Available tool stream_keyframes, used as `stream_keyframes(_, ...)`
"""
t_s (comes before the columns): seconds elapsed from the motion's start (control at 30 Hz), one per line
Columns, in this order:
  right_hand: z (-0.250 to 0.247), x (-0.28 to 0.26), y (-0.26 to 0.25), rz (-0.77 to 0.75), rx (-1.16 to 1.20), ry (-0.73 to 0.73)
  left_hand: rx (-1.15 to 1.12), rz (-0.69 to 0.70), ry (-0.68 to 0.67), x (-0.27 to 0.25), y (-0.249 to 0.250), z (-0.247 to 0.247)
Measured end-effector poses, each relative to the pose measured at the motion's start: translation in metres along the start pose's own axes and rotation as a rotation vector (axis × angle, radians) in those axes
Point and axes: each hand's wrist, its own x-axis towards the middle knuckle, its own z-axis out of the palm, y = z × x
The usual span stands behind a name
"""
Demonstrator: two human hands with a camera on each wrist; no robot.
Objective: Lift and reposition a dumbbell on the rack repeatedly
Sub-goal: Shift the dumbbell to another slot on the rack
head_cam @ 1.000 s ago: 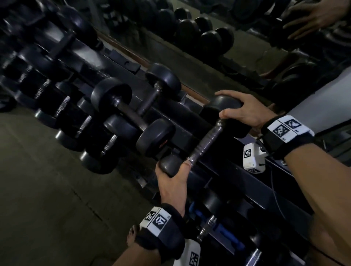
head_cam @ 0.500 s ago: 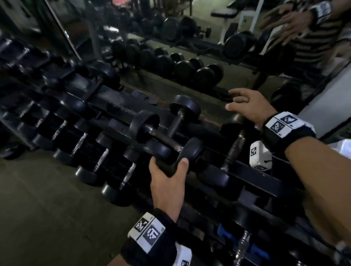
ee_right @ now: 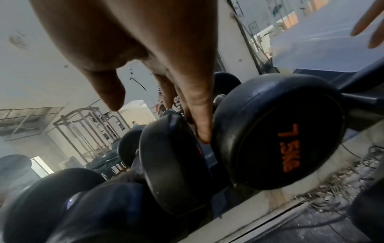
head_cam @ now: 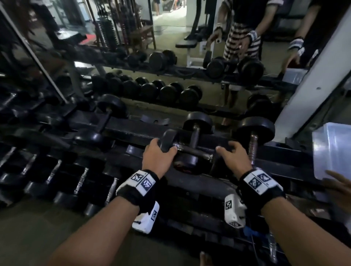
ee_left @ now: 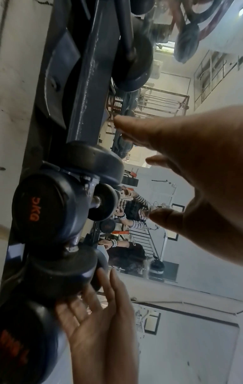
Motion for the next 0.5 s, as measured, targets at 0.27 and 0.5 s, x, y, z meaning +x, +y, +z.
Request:
stream_keyframes(0.27,0.014,0.015,0.006,0.163,0.083,0.063,0.117,0.03,-0.084,0.053,0.006,0.015)
stream_keyframes(0.5,0.028,0.042,0.008,0.271,0.108,0.077,0.161,0.036,-0.136,0.114,0.011,0.035)
